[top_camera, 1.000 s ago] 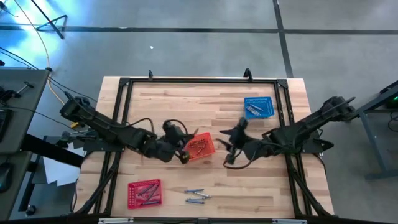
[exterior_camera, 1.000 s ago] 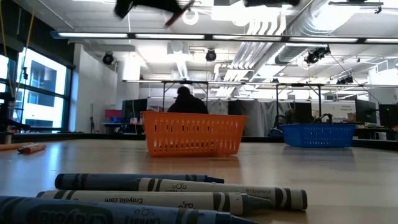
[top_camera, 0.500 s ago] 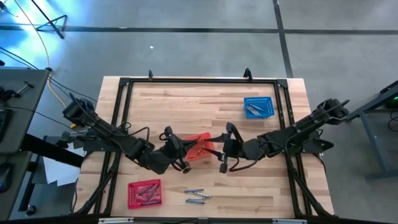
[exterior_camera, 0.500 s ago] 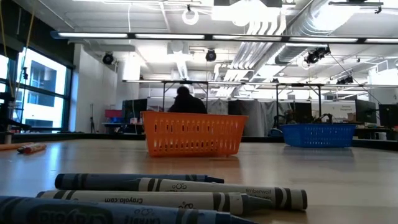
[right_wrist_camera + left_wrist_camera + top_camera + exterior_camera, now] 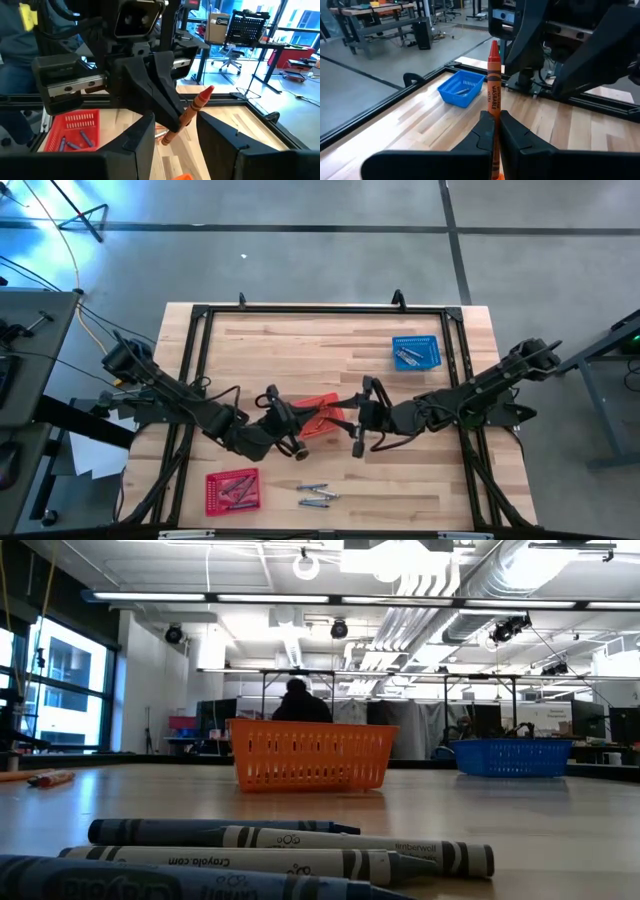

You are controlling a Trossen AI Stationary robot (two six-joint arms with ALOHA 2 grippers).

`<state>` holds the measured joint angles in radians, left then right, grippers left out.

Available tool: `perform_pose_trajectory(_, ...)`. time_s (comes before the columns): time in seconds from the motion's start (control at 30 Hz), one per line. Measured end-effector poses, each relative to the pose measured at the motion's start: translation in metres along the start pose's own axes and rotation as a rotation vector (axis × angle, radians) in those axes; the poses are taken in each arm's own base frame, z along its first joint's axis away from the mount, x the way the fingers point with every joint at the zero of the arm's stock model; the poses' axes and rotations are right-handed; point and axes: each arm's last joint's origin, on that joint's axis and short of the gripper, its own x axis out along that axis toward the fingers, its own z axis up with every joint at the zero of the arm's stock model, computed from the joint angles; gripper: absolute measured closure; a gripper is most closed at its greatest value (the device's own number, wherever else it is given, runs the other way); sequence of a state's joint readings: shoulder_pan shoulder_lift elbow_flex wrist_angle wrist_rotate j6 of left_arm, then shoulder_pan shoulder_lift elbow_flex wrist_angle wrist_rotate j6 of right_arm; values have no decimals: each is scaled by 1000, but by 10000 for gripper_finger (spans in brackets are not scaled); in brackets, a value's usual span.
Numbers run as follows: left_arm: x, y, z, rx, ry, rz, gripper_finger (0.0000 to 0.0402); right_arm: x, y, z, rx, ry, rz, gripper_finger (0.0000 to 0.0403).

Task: Sort crayons
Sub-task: Put the right orange crayon into the orange bin

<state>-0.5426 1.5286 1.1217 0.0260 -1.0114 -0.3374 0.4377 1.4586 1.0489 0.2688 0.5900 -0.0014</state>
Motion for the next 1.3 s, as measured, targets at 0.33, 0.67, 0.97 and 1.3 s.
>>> perform_pose_trajectory(0.33, 4, -8, -4, 34, -31, 11, 401, 4, -5, 3, 30, -24, 41, 263)
perform_pose_trajectory(0.67, -1, -11, -3, 55, -52, 22, 401, 6, -9, 2, 35, -15, 38, 263)
perform_pose_trajectory(0.97, -1, -11, -2, 48, -53, 10, 401, 12, -18, 3, 54, -27, 57, 263)
perform_pose_trajectory(1.3, 1, -12, 4, 66, -80, -16, 401, 13, -19, 4, 79, -37, 124, 266)
